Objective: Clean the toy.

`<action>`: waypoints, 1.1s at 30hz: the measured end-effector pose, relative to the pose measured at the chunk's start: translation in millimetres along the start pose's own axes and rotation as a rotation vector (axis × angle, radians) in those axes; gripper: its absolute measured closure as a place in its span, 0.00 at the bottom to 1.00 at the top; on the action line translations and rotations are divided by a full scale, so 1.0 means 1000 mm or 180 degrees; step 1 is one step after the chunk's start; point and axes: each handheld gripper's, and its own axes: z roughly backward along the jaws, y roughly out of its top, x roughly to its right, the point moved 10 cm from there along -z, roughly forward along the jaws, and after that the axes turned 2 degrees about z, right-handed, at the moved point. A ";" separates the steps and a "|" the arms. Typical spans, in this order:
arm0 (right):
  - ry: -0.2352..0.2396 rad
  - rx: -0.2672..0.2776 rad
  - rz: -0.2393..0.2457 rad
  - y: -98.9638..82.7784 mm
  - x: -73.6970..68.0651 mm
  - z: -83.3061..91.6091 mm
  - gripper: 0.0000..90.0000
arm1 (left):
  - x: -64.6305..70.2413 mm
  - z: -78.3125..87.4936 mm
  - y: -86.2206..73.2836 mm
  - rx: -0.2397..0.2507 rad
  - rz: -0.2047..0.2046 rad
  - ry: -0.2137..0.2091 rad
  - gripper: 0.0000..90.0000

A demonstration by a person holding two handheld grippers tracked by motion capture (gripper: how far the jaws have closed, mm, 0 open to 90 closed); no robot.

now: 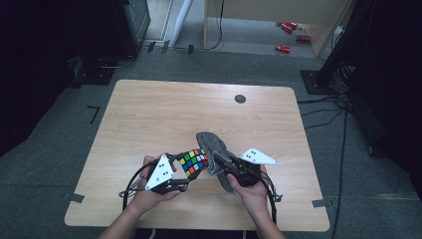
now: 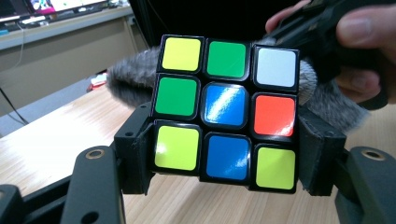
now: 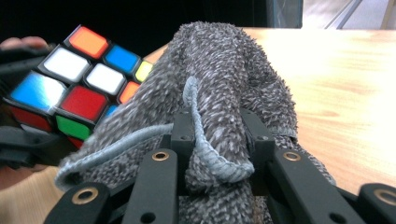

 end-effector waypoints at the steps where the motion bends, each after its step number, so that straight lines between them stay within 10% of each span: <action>1: 0.0027 0.0057 0.0003 0.004 -0.003 0.002 0.80 | 0.000 -0.001 -0.003 -0.0042 -0.0021 0.0015 0.39; 9: 0.0281 0.0310 0.0319 0.020 -0.046 0.007 0.79 | 0.004 -0.007 -0.007 -0.0152 0.0016 -0.0002 0.39; 18: -0.0035 0.0163 0.0030 0.006 -0.009 0.002 0.79 | -0.002 0.000 0.003 0.0062 0.0167 -0.0027 0.39; 23: 0.0129 0.0510 0.0171 0.030 -0.030 0.017 0.79 | 0.002 -0.007 -0.008 -0.0117 0.0101 -0.0031 0.39; 27: 0.0246 0.0389 0.0413 0.024 -0.048 0.009 0.79 | 0.005 -0.006 -0.001 -0.0074 0.0163 -0.0054 0.39; 33: -0.0005 0.0277 0.0246 0.012 -0.019 0.004 0.80 | 0.000 0.002 0.007 0.0103 0.0202 -0.0035 0.39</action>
